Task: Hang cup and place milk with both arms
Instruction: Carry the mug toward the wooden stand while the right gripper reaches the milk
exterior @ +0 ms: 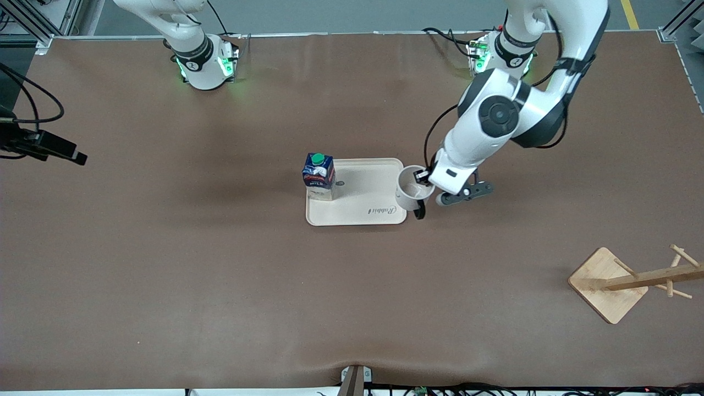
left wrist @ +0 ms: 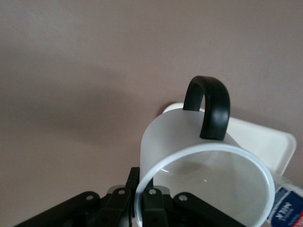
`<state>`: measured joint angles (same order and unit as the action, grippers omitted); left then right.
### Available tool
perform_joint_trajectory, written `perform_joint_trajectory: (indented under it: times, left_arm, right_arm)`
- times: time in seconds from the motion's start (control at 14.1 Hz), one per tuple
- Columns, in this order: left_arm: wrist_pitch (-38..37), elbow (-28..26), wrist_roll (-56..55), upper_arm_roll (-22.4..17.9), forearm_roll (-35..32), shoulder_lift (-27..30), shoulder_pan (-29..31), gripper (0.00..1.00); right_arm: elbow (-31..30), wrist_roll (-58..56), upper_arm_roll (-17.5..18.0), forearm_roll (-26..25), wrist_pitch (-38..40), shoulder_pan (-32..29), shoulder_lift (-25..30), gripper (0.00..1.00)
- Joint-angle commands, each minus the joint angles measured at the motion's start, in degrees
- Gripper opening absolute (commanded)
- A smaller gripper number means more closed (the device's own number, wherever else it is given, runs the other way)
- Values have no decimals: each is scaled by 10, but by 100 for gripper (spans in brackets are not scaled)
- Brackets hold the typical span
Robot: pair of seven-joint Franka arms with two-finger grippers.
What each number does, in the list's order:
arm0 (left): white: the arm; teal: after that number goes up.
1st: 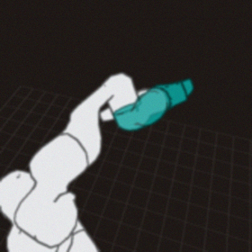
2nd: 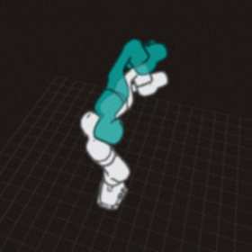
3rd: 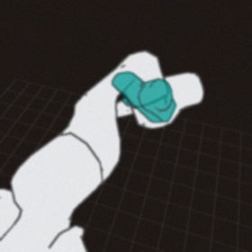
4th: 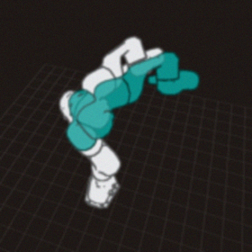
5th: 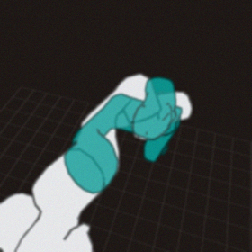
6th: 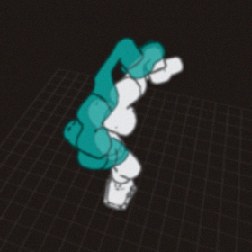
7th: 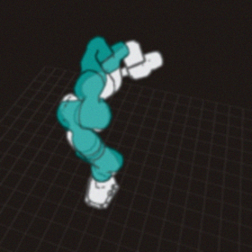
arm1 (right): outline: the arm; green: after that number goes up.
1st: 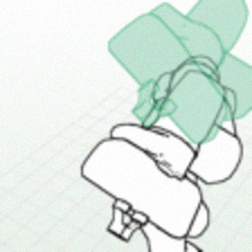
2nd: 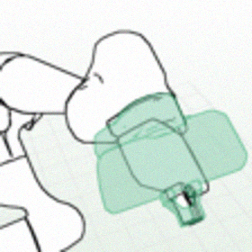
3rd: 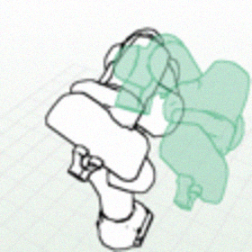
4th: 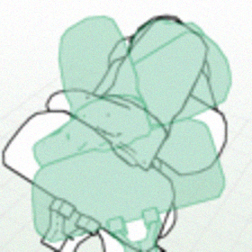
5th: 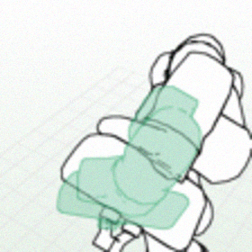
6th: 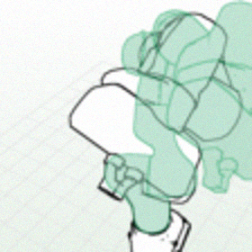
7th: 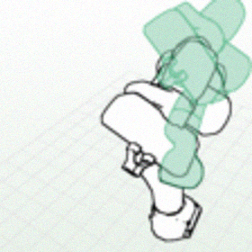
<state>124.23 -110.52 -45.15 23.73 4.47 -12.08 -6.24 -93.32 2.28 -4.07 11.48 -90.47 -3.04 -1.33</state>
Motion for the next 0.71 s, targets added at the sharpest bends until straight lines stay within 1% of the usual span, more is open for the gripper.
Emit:
perform_joint_trajectory:
  times: [0.0, 0.07, 0.21, 0.28, 0.42, 0.57, 0.64]
  left_arm:
    - [-40, 1, 8, 2, -13, 54, 37, 0]
    - [-63, 11, 24, 2, -28, 65, 50, 0]
    - [-121, 39, 59, 2, -68, 78, 77, 0]
    - [-137, 47, 79, 2, -88, 82, 88, 0]
    - [-147, 48, 141, 3, -100, 97, 120, 0]
    - [-149, 49, 214, 3, -100, 113, 159, 0]
    - [-150, 54, 264, 3, -100, 115, 183, 0]
  right_arm:
    - [-26, 19, 5, 36, -3, 34, 6, 100]
    - [-32, 59, 5, 36, -17, 69, 6, 100]
    - [-46, 194, 5, 35, -74, 143, -6, 100]
    - [-47, 253, 5, 31, -83, 176, -16, 100]
    - [-64, 354, 5, 28, -89, 224, -30, 100]
    - [-80, 415, 4, 26, -139, 278, -42, 100]
    - [-86, 444, 4, 25, -161, 293, -50, 100]
